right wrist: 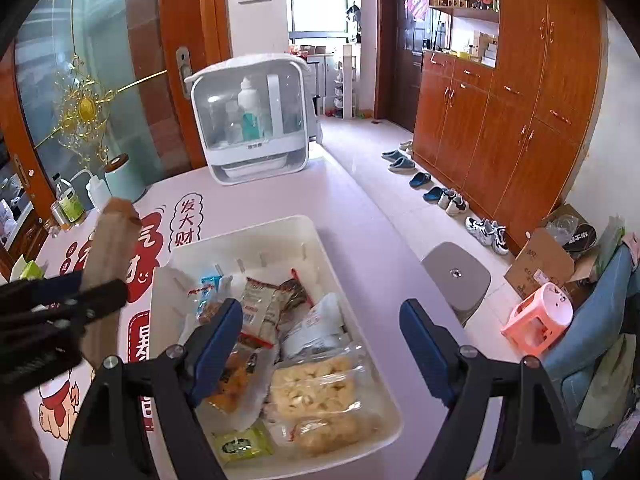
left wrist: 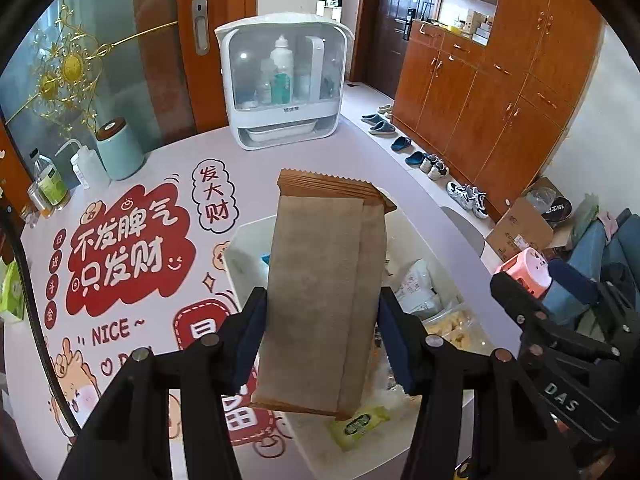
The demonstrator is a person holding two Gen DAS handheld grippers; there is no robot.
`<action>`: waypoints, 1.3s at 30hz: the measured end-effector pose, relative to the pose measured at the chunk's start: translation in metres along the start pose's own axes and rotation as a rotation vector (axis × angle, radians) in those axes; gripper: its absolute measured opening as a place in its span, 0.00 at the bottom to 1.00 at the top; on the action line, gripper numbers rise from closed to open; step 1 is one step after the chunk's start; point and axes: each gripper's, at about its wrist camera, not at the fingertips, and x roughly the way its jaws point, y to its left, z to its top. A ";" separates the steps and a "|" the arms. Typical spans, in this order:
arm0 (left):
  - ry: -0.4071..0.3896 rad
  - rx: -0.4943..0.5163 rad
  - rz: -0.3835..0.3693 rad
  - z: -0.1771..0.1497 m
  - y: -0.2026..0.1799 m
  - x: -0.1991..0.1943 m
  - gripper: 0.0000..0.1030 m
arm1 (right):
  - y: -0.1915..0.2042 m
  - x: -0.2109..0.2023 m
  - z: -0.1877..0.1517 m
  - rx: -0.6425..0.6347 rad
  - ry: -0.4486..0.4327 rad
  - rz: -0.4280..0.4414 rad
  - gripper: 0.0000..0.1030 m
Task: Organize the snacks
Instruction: 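Carry the paper bread pack and LIPO pack into the white tray and release both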
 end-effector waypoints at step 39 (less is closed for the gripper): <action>-0.044 -0.136 0.223 -0.064 0.005 -0.049 1.00 | 0.012 -0.008 -0.016 -0.114 0.022 0.122 0.79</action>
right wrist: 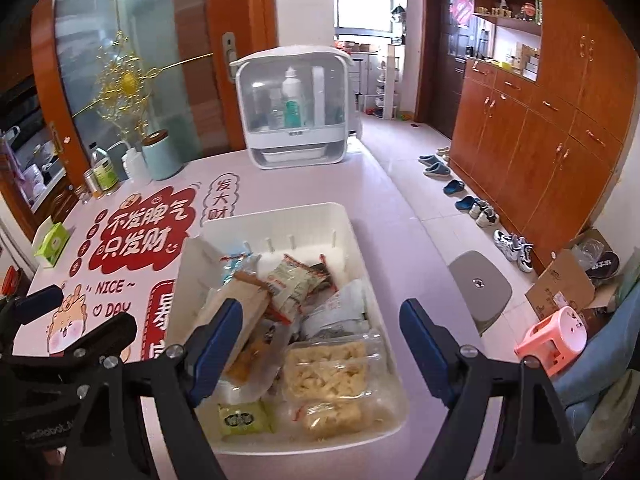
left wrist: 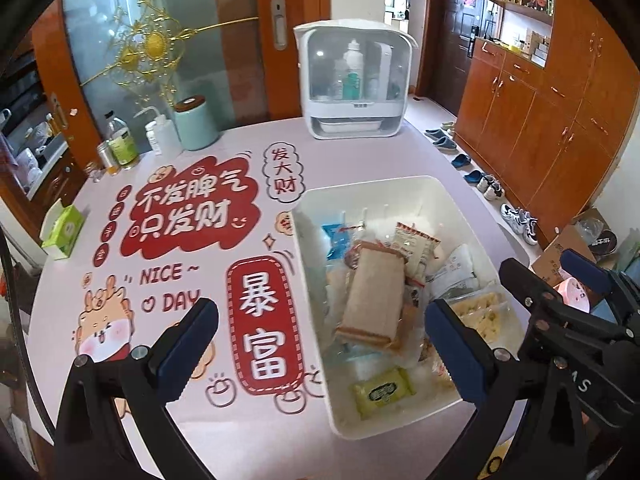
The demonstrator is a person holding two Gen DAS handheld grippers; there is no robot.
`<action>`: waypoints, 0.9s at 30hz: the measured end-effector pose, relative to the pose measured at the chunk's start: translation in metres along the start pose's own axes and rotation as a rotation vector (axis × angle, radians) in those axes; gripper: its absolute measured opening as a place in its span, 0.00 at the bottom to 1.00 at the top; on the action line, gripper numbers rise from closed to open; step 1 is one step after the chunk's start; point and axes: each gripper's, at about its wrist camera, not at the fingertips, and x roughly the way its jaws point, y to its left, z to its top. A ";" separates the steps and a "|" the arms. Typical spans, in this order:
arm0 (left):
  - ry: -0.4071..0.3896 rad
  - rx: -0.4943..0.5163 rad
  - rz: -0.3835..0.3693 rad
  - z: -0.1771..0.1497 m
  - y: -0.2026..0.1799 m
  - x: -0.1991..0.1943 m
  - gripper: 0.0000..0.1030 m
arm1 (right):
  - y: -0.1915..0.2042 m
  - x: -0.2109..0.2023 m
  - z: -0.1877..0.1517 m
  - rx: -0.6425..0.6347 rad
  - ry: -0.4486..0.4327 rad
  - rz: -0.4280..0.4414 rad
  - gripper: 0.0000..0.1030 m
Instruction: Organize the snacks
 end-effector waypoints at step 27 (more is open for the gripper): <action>-0.038 -0.193 0.187 -0.039 0.171 -0.085 1.00 | 0.159 -0.049 -0.014 -0.086 0.072 0.195 0.79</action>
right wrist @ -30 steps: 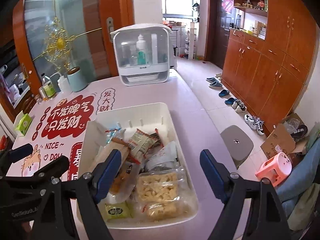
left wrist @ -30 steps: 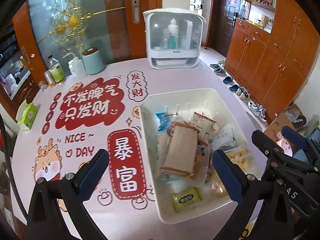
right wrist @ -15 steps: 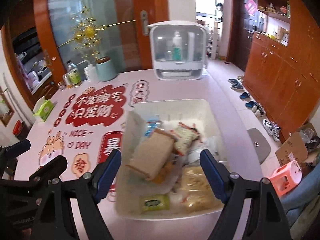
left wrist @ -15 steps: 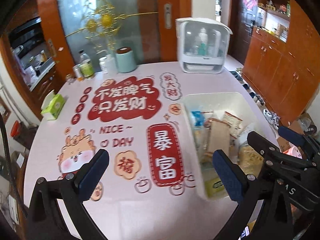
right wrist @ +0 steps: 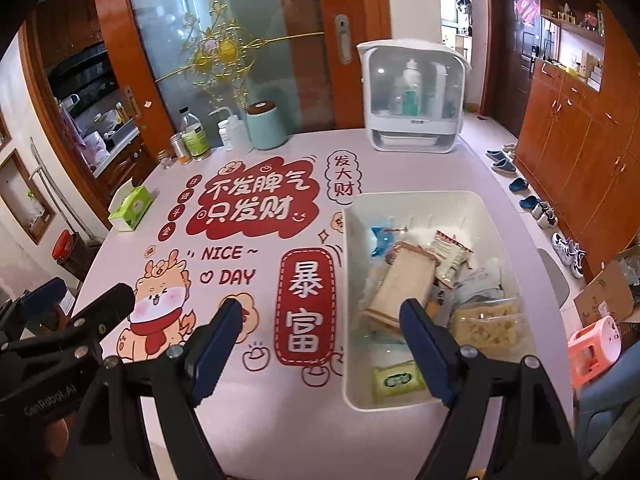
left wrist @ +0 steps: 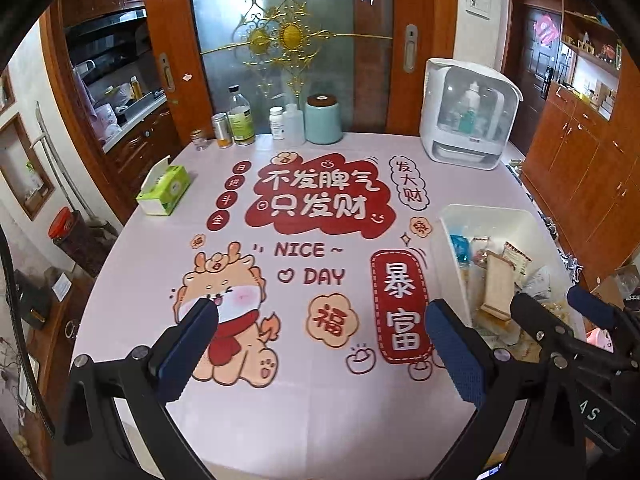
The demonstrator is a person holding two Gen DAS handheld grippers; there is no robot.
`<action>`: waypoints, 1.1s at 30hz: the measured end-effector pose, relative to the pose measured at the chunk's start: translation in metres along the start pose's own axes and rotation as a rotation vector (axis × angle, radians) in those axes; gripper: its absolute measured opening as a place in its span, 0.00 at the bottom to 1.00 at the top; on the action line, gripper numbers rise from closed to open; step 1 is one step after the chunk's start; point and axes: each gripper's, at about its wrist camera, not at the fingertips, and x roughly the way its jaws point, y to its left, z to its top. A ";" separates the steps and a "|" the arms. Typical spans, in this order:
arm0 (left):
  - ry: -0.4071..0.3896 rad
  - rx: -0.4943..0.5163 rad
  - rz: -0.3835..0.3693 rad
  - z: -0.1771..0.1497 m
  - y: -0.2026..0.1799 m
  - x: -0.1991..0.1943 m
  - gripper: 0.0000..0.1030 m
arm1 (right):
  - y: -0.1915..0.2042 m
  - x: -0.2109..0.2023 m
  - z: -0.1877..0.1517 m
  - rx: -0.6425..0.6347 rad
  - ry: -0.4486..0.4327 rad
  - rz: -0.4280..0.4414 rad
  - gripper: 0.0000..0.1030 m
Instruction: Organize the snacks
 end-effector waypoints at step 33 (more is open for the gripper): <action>0.050 0.032 0.001 0.000 0.033 0.016 1.00 | 0.042 -0.006 0.004 0.004 -0.025 -0.046 0.79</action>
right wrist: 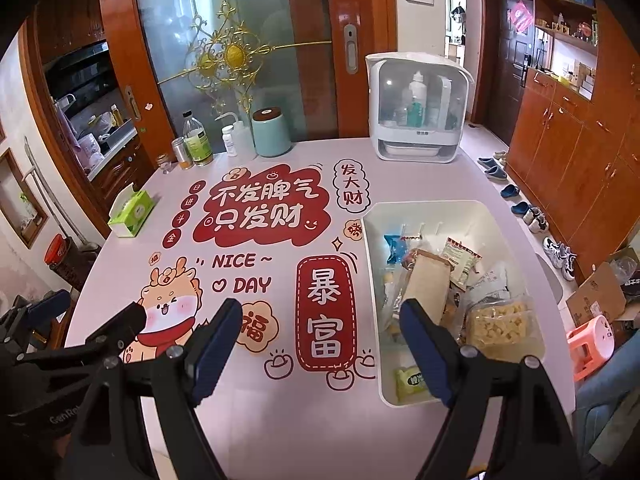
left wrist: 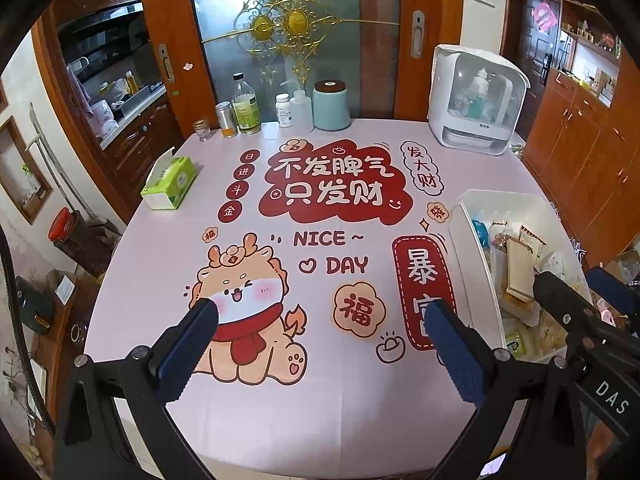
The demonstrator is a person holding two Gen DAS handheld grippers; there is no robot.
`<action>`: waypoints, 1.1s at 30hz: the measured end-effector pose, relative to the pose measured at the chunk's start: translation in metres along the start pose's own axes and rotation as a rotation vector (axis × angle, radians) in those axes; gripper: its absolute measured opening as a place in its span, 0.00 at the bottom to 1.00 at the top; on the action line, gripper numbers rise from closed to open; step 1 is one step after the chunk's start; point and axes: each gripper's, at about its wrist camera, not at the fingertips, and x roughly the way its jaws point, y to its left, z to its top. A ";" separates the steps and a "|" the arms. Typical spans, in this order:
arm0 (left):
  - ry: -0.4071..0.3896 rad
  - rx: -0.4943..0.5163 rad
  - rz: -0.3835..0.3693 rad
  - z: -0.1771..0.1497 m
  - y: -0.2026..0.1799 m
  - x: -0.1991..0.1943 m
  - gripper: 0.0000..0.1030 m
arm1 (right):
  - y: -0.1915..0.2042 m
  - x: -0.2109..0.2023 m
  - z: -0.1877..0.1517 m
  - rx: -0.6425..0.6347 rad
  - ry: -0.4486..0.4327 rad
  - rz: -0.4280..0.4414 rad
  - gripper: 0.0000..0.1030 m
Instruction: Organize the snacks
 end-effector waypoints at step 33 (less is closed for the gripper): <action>0.017 -0.008 0.010 -0.013 0.000 0.002 1.00 | -0.001 0.000 0.000 -0.010 0.010 0.012 0.79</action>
